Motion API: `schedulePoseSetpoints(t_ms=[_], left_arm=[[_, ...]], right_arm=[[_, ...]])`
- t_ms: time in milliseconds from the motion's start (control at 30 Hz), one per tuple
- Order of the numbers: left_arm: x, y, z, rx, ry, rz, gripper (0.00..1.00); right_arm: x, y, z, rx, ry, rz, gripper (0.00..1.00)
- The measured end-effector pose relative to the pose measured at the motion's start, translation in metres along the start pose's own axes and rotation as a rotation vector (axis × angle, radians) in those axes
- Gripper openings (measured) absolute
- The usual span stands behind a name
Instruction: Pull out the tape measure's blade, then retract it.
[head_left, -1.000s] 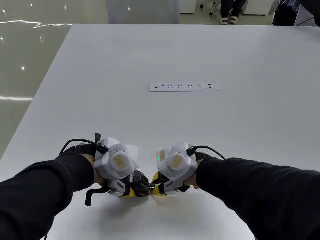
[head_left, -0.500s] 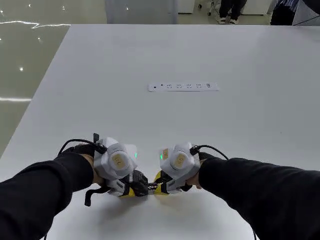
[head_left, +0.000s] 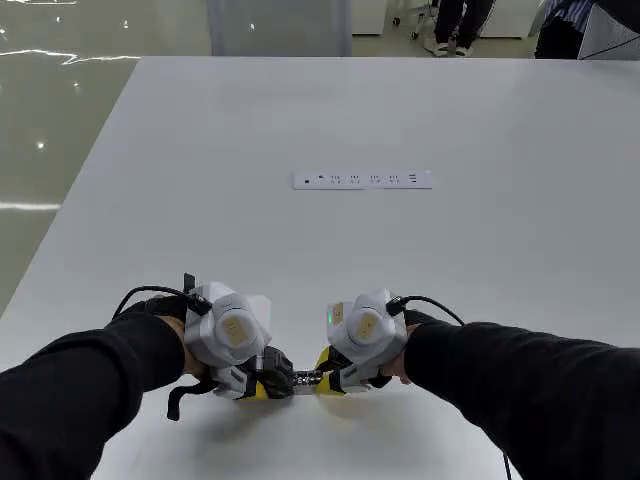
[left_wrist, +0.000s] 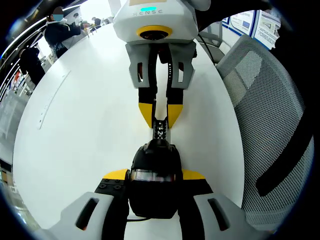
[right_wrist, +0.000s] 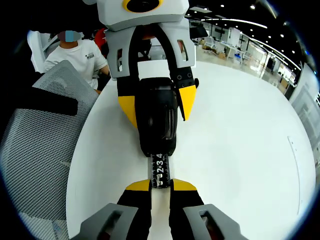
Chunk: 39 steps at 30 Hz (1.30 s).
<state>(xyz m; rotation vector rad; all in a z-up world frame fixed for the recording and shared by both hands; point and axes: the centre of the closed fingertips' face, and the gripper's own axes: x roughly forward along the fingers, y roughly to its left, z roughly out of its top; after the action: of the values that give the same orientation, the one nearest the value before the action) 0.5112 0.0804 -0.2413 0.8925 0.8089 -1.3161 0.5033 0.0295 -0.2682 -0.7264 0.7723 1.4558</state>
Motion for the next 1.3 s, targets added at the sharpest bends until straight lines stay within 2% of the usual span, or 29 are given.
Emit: schedulePoseSetpoints(t_ms=[300,1300], left_arm=[[0.0,0.0,0.0,-0.004,0.0,0.002,0.32],[0.001,0.0,0.001,-0.003,-0.007,0.003,0.32]], right_arm=[[-0.005,-0.002,-0.009,0.008,0.01,-0.008,0.08],[-0.017,-0.001,-0.026,0.042,0.022,-0.011,0.08]])
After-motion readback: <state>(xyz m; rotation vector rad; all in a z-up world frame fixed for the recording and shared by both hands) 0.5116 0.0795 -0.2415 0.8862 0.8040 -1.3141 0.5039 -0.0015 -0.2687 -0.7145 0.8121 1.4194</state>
